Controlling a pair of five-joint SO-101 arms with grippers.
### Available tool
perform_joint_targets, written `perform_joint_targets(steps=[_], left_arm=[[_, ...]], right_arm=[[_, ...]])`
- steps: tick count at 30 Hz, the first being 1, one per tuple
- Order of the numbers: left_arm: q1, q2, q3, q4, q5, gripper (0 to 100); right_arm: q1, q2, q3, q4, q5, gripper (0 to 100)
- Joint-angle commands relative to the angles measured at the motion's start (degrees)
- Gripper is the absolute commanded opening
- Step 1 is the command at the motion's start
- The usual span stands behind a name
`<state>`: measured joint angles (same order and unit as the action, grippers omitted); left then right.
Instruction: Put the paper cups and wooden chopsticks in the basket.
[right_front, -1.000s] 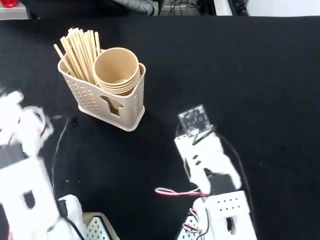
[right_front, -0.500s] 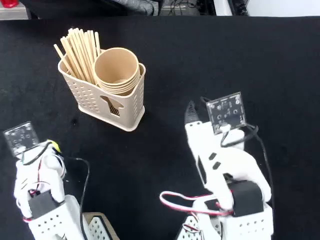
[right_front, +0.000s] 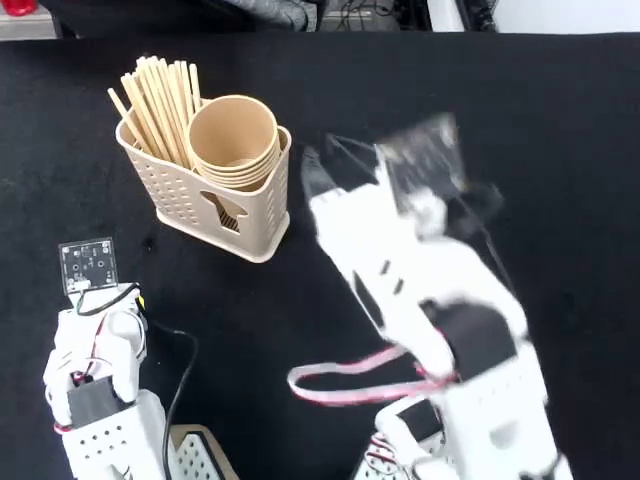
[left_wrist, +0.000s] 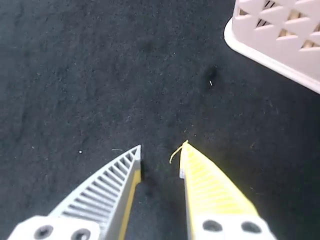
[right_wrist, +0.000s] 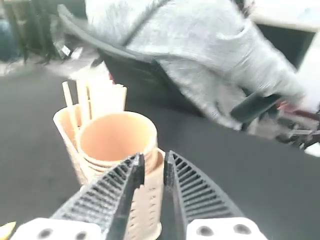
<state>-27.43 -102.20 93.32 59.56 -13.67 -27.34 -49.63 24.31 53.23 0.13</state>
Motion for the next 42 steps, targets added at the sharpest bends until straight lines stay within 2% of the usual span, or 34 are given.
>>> perform_joint_targets(steps=[1, 4, 10, 22, 30, 35, 42], left_arm=[[0.4, 0.1, 0.0, -0.7, -0.4, 14], [0.6, 0.1, 0.4, -0.7, -0.5, 14], [0.4, 0.1, 0.5, -0.7, -0.5, 14], [0.4, 0.1, 0.6, -0.7, -0.5, 14], [0.5, 0.1, 0.6, -0.7, -2.7, 14], [0.7, 0.1, 0.7, -0.6, -3.8, 14], [0.7, 0.1, 0.7, -0.5, -4.0, 14]], right_arm=[[-3.1, 14.2, -19.6, 6.5, -2.3, 9.0], [-3.5, 25.6, -33.3, 15.5, -5.0, 10.2], [-3.3, 46.5, -55.9, 33.0, -13.3, 24.3], [-3.1, 76.0, -87.0, 47.5, -18.5, 24.4], [1.8, 79.3, -87.2, 48.0, -20.1, 24.4], [1.8, 80.5, -81.7, 47.9, -19.8, 24.0], [0.9, 82.6, -80.1, 47.6, -14.6, 12.6]])
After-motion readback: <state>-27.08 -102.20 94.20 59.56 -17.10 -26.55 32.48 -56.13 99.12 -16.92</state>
